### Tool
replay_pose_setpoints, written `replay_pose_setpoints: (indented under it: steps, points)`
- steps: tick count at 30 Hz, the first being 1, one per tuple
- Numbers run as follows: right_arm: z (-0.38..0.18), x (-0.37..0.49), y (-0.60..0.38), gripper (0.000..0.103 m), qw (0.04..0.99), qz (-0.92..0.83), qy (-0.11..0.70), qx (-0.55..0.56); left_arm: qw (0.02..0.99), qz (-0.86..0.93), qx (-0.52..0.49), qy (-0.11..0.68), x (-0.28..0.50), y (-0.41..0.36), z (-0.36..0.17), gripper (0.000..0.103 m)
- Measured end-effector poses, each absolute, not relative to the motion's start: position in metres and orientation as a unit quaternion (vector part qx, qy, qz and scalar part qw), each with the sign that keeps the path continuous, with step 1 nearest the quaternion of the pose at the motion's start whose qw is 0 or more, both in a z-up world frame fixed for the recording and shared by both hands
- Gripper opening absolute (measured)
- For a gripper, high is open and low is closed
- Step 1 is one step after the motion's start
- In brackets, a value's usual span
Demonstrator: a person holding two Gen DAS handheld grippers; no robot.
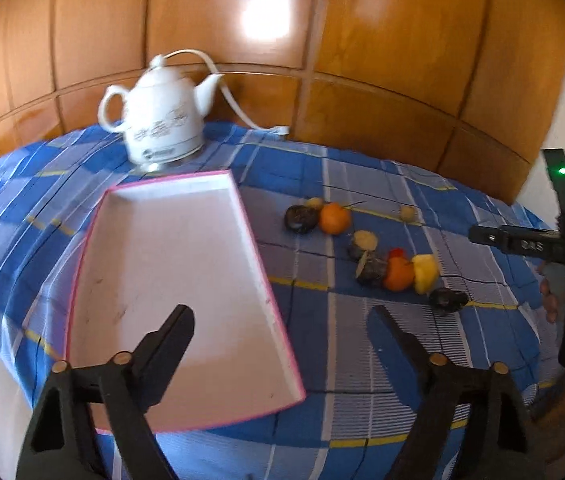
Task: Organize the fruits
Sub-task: 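Grasp the dark cylindrical slice with the left tool while the right tool approaches a dark fruit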
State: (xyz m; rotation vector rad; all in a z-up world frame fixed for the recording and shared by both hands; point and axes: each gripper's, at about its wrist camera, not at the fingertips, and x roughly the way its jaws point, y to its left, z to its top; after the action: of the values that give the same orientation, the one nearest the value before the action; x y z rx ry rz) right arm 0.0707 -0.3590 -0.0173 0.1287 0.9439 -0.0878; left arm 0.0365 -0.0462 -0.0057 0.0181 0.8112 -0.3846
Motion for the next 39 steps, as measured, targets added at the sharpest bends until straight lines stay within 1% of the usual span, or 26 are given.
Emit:
replay_pose_setpoints:
  steps: [1, 3, 5, 7, 9, 10, 15, 20, 23, 24, 25, 28, 30, 34, 39]
  points:
    - [-0.022, 0.072, -0.366, 0.085, 0.886, -0.043, 0.455, 0.075, 0.895, -0.202, 0.01, 0.397, 0.041, -0.052, -0.005, 0.079]
    - [-0.028, 0.07, -0.377, 0.082, 0.882, -0.045, 0.458, 0.103, 0.887, -0.217, 0.014, 0.406, 0.046, -0.061, -0.006, 0.066]
    - [-0.033, 0.072, -0.386, 0.079, 0.872, -0.05, 0.469, 0.127, 0.879, -0.234, 0.024, 0.415, 0.052, -0.075, -0.008, 0.06]
    - [-0.03, 0.073, -0.388, 0.078, 0.874, -0.042, 0.464, 0.141, 0.869, -0.248, 0.032, 0.428, 0.061, -0.091, -0.012, 0.058]
    - [-0.028, 0.075, -0.386, 0.078, 0.874, -0.034, 0.462, 0.145, 0.859, -0.253, 0.03, 0.444, 0.07, -0.104, -0.019, 0.052]
    - [-0.028, 0.075, -0.383, 0.076, 0.873, -0.026, 0.464, 0.146, 0.852, -0.256, 0.025, 0.456, 0.078, -0.113, -0.023, 0.051]
    - [-0.027, 0.078, -0.375, 0.076, 0.873, -0.005, 0.467, 0.144, 0.843, -0.261, 0.014, 0.47, 0.099, -0.139, -0.032, 0.051]
    - [-0.03, 0.082, -0.376, 0.069, 0.865, 0.002, 0.479, 0.149, 0.834, -0.259, 0.018, 0.488, 0.12, -0.164, -0.051, 0.051]
    - [-0.032, 0.084, -0.378, 0.069, 0.861, 0.002, 0.485, 0.151, 0.832, -0.245, 0.016, 0.498, 0.132, -0.166, -0.065, 0.051]
    - [-0.033, 0.084, -0.378, 0.068, 0.86, 0.005, 0.488, 0.152, 0.831, -0.245, 0.017, 0.5, 0.134, -0.165, -0.068, 0.054]
    - [-0.035, 0.085, -0.377, 0.064, 0.858, 0.009, 0.491, 0.152, 0.83, -0.249, 0.012, 0.498, 0.135, -0.163, -0.069, 0.054]
    - [-0.041, 0.089, -0.373, 0.056, 0.844, 0.029, 0.514, 0.147, 0.832, -0.258, 0.014, 0.49, 0.137, -0.162, -0.067, 0.052]
    - [-0.047, 0.09, -0.369, 0.056, 0.829, 0.068, 0.534, 0.154, 0.833, -0.26, 0.014, 0.488, 0.139, -0.161, -0.066, 0.051]
    - [-0.043, 0.087, -0.353, 0.056, 0.824, 0.119, 0.538, 0.13, 0.833, -0.262, 0.016, 0.487, 0.145, -0.162, -0.065, 0.051]
    - [-0.049, 0.081, -0.321, 0.056, 0.809, 0.167, 0.559, 0.065, 0.84, -0.258, 0.054, 0.475, 0.144, -0.173, -0.061, 0.051]
